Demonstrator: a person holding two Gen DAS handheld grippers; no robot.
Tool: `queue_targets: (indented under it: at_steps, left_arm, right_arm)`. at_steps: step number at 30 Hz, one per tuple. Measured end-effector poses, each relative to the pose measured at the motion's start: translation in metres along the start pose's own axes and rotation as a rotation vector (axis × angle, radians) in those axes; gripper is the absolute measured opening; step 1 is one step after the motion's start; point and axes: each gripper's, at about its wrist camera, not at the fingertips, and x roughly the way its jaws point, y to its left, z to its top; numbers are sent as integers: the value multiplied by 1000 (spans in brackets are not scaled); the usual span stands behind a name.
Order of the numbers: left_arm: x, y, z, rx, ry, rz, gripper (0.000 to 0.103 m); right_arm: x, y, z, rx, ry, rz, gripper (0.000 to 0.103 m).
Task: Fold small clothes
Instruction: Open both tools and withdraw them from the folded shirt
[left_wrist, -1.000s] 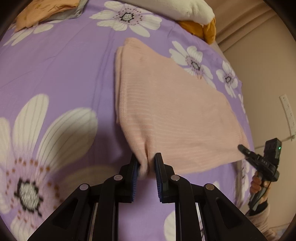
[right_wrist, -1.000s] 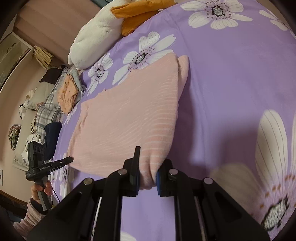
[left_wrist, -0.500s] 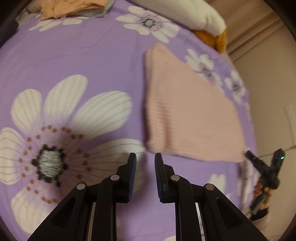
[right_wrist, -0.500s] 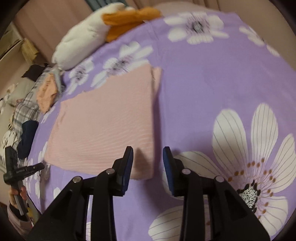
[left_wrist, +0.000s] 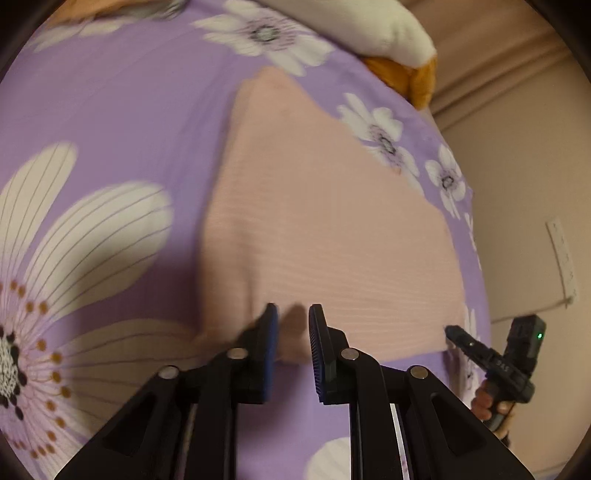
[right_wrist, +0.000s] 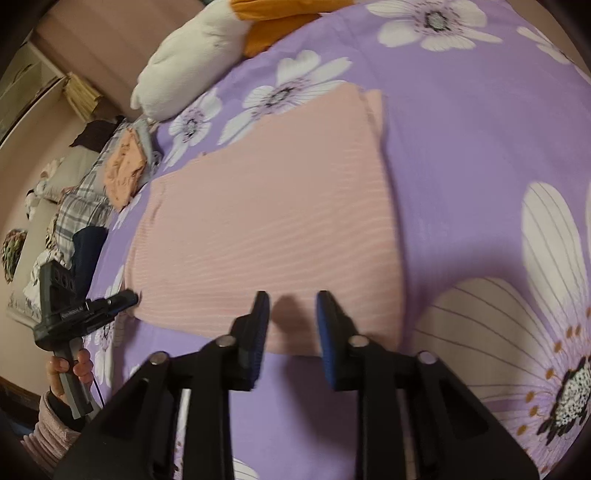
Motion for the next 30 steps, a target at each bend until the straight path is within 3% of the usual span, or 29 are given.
queue_targets:
  at_steps: [3, 5, 7, 9, 16, 19, 30]
  left_arm:
    - [-20, 15, -6, -38, -16, -65, 16]
    - [-30, 17, -10, -48, -24, -52, 31]
    - [-41, 23, -16, -86, -39, -98, 45]
    - [-43, 26, -21, -122, -40, -140, 46]
    - [-19, 27, -35, -246, -39, -219, 46]
    - [-12, 25, -37, -291, -80, -242, 46]
    - [9, 27, -10, -365, -171, -254, 46]
  right_arm:
    - [-10, -10, -3, 31, -8, 18, 23]
    - [-18, -10, -5, 34, -16, 26, 26]
    - [-23, -6, -7, 28, -30, 37, 43]
    - [-28, 1, -9, 22, -48, 54, 50]
    - [-29, 22, -13, -5, -46, 104, 50]
    - [-29, 29, -13, -17, -47, 121, 51]
    - [-24, 42, -12, -41, -39, 148, 51]
